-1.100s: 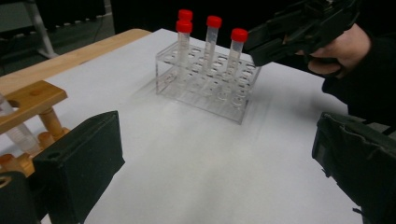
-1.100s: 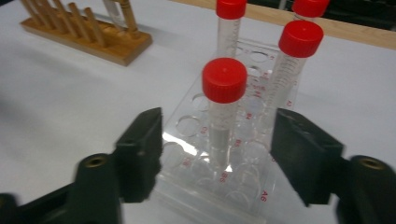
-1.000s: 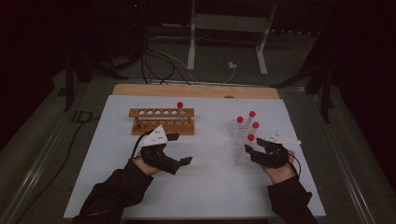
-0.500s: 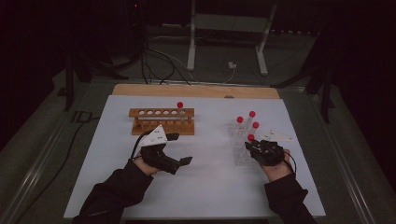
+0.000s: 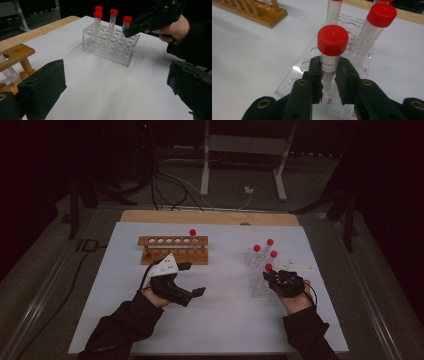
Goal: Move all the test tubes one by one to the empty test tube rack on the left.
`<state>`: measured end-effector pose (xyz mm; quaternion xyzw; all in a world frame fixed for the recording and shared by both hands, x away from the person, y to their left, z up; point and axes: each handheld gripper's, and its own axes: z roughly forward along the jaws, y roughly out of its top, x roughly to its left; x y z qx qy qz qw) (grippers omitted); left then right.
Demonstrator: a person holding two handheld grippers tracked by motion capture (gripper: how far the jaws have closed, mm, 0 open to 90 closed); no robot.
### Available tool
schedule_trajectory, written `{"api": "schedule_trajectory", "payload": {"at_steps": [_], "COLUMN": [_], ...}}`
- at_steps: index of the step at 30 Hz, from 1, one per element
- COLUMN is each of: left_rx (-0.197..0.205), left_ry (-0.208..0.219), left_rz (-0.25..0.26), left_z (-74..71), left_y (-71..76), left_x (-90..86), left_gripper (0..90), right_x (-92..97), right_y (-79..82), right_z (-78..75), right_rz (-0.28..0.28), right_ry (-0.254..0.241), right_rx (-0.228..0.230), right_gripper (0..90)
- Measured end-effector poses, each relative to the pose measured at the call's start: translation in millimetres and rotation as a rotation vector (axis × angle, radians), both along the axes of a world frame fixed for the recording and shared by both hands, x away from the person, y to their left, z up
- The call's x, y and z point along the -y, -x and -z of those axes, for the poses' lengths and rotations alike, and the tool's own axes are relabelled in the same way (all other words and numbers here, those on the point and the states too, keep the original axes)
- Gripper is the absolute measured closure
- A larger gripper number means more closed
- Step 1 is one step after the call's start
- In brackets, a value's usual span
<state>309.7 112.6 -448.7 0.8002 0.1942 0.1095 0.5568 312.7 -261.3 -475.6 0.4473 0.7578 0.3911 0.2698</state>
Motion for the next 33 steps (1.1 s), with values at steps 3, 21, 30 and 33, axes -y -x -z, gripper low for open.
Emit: {"api": "schedule_trajectory", "payload": {"at_steps": [3,21,30,33], "left_rx": [0.0,0.019,0.033,0.037], "left_ry": [0.003,-0.003,0.004,0.002], "left_rz": [0.004,0.001,0.015,0.019], "left_z": [-0.9,-6.8,-12.4,-13.9], "left_y": [-0.1,4.2,7.3,7.8], "left_x": [-0.6,0.9,3.0,4.1], "left_gripper": [2.7,2.9,5.2,5.1], "right_x": [0.3,-0.9,-17.0,-23.2], "right_y": [1.5,25.0,35.4,38.2], "right_z": [-3.3,-42.7,-49.8,-50.8], "right_rz": [-0.004,-0.024,-0.083,-0.112], "right_ry": [0.003,-0.022,-0.026,-0.036], "right_rx": [0.011,0.138,0.162,0.16], "right_gripper": [75.4,75.4,75.4,75.4]}}
